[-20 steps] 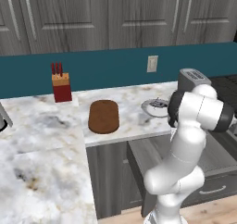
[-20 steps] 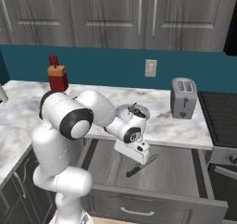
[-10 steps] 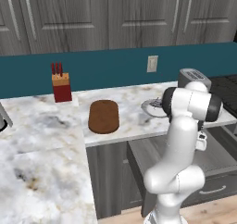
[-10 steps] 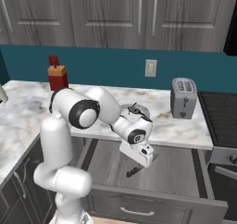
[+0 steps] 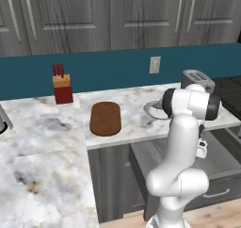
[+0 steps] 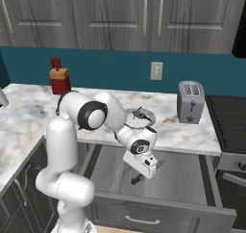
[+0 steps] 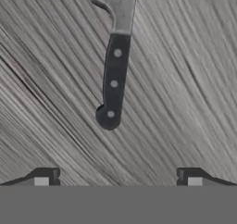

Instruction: Pick up the knife from the drawer and place it on the cutting board. Then place the meat from the plate to the cutting board.

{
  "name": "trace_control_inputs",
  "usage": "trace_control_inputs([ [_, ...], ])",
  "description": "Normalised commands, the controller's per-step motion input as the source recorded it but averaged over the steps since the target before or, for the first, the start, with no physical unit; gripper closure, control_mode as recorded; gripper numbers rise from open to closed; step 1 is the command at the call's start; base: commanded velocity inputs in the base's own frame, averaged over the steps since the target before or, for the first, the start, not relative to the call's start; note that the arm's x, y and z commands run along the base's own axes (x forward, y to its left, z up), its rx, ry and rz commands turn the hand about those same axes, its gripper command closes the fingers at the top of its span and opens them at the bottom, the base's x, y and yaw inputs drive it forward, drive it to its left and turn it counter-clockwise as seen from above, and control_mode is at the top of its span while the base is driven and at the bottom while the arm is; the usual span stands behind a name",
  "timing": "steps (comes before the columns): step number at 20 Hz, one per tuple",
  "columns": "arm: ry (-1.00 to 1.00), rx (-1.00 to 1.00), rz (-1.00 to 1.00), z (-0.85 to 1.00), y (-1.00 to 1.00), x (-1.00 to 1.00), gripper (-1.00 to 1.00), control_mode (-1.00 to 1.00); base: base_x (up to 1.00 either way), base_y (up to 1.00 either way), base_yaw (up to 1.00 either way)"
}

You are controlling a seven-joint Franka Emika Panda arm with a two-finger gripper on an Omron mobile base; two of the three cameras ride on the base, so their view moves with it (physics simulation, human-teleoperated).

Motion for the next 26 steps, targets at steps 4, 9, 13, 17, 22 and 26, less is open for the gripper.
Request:
trace_control_inputs([
  [4, 0.0, 0.0, -0.04, -0.25, 0.0, 0.0, -1.0, -1.0, 0.0, 0.0, 0.0],
  [9, 0.0, 0.0, -0.03, -0.27, 0.01, 0.0, -1.0, -1.0, 0.0, 0.0, 0.0],
  [13, 0.0, -0.01, 0.0, -0.23, 0.0, 0.06, -1.0, -1.0, 0.0, 0.0, 0.0],
  [17, 0.0, -0.01, 0.0, -0.2, 0.0, 0.09, -1.0, -1.0, 0.0, 0.0, 0.0],
  [22, 0.0, -0.01, 0.0, -0.19, 0.0, 0.12, -1.0, -1.0, 0.0, 0.0, 0.0],
  [26, 0.0, 0.0, 0.0, -0.18, -0.03, 0.13, -1.0, -1.0, 0.0, 0.0, 0.0],
])
